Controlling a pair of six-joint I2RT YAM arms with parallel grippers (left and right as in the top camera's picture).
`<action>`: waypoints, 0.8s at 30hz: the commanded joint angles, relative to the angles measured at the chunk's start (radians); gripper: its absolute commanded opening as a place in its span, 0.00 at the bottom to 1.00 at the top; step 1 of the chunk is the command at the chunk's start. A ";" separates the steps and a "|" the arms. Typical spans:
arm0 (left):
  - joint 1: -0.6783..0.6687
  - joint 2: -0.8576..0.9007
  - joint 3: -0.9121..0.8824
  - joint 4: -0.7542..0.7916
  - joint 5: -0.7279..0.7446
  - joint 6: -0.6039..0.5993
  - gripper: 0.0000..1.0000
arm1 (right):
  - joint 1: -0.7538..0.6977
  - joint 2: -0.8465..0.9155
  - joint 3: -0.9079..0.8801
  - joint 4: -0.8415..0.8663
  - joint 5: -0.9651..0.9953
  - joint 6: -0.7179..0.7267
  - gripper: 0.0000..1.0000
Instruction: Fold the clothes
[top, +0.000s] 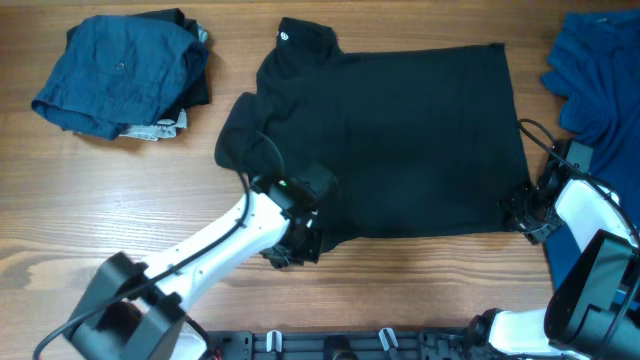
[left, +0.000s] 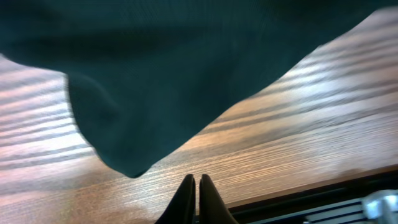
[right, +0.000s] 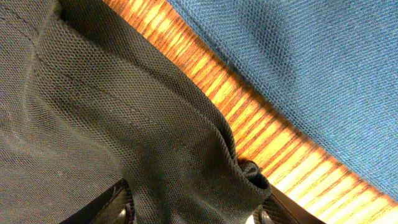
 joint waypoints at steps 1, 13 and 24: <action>-0.046 0.059 -0.013 -0.016 -0.036 0.023 0.39 | 0.001 0.024 -0.019 -0.020 0.005 -0.019 0.61; -0.072 0.157 -0.013 0.002 -0.172 0.019 0.73 | 0.001 0.024 -0.019 -0.020 0.005 -0.020 0.63; -0.059 0.156 -0.012 -0.012 -0.210 -0.185 0.71 | 0.001 0.024 -0.019 -0.022 0.005 -0.022 0.64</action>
